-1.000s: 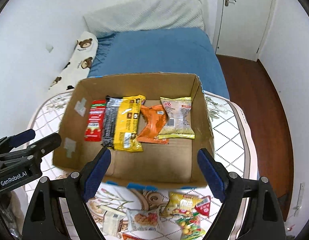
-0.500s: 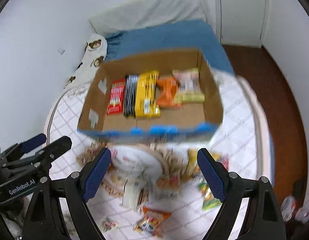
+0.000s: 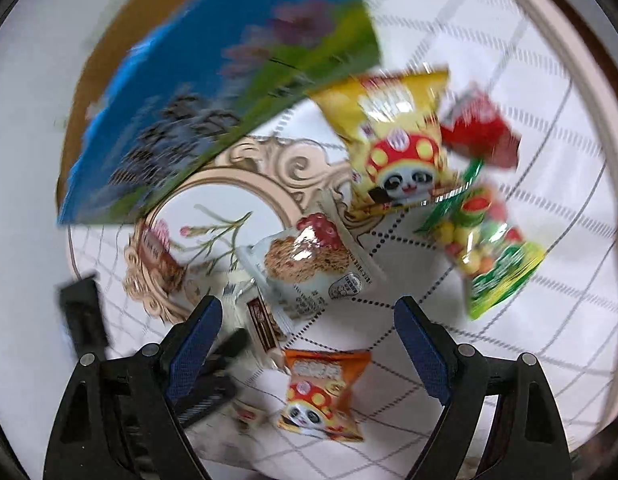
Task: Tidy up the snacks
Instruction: 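Move both tools back over the remaining snacks, then grasp the white bar with the left gripper while the right grasps the oat-cookie packet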
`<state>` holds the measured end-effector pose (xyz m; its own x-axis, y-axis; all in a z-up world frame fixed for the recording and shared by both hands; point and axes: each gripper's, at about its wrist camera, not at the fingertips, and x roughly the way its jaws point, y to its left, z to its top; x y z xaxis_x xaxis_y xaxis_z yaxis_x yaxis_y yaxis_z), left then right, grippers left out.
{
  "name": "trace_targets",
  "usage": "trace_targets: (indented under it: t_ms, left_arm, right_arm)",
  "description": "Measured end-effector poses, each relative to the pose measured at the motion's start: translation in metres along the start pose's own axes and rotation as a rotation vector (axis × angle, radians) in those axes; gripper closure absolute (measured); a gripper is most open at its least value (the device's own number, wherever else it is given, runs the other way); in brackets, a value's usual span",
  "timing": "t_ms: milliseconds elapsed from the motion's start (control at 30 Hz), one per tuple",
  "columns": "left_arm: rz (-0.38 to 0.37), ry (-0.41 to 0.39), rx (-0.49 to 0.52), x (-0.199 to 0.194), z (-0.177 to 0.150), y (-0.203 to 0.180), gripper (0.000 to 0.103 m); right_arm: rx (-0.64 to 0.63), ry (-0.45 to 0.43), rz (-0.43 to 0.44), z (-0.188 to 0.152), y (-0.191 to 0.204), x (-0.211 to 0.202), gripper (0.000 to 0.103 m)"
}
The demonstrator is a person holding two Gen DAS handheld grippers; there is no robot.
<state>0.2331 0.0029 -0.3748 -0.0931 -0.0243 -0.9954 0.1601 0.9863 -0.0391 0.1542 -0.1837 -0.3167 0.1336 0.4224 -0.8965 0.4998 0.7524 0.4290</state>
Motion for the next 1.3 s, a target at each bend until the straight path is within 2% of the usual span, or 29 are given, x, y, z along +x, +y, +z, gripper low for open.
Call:
trace_targets:
  t_ms: [33, 67, 300, 400, 433, 533, 600, 633, 733, 800, 833, 900, 933, 1000, 1100, 1300]
  left_arm:
    - [-0.031, 0.021, -0.021, 0.007, 0.001, 0.003, 0.052]
    - [-0.037, 0.032, -0.037, 0.009, 0.002, 0.005, 0.054]
    - [-0.013, 0.002, -0.11, 0.001, 0.002, 0.034, 0.054]
    - [-0.025, 0.012, -0.141, 0.003, 0.002, 0.046, 0.054]
    - [-0.031, 0.013, -0.149, 0.004, 0.001, 0.05, 0.054]
    - [-0.049, 0.016, -0.154, 0.004, 0.002, 0.056, 0.054]
    - [-0.053, 0.017, -0.151, 0.005, 0.004, 0.06, 0.054]
    - [-0.055, 0.019, -0.149, 0.006, 0.004, 0.063, 0.054]
    - [-0.06, 0.024, -0.148, 0.008, 0.008, 0.065, 0.053]
    - [-0.058, 0.026, -0.145, 0.013, 0.005, 0.071, 0.052]
    - [-0.056, 0.028, -0.142, 0.015, 0.006, 0.069, 0.052]
    - [-0.053, 0.039, -0.132, 0.019, 0.01, 0.066, 0.044]
    - [-0.053, 0.049, -0.129, 0.025, 0.013, 0.065, 0.044]
    - [-0.051, 0.05, -0.13, 0.028, 0.013, 0.065, 0.044]
    - [-0.051, 0.039, -0.142, 0.028, 0.01, 0.065, 0.044]
    - [-0.037, 0.016, -0.142, 0.027, 0.001, 0.064, 0.044]
  right_arm:
    - [0.055, 0.019, 0.024, 0.003, -0.006, 0.009, 0.013]
    - [0.096, 0.033, 0.041, 0.005, -0.009, 0.015, 0.013]
    - [0.381, 0.125, 0.14, 0.011, -0.018, 0.069, 0.014]
    - [0.371, 0.124, 0.074, 0.014, -0.009, 0.084, 0.029]
    - [0.325, 0.12, 0.043, 0.016, -0.003, 0.086, 0.031]
    - [0.035, 0.119, -0.098, 0.016, 0.035, 0.089, 0.036]
    - [-0.215, 0.113, -0.23, 0.009, 0.064, 0.091, 0.04]
    - [-0.317, 0.106, -0.291, 0.005, 0.074, 0.092, 0.043]
    - [-0.596, 0.096, -0.485, -0.015, 0.099, 0.1, 0.044]
    - [-0.706, 0.097, -0.563, -0.025, 0.106, 0.106, 0.044]
    - [-0.727, 0.098, -0.574, -0.03, 0.108, 0.108, 0.043]
    - [-0.71, 0.105, -0.561, -0.031, 0.108, 0.109, 0.038]
    - [-0.686, 0.103, -0.539, -0.03, 0.107, 0.109, 0.03]
    - [-0.606, 0.098, -0.468, -0.025, 0.098, 0.104, 0.023]
    - [-0.483, 0.082, -0.4, -0.019, 0.089, 0.099, 0.023]
    - [-0.311, 0.039, -0.363, -0.003, 0.053, 0.094, 0.024]
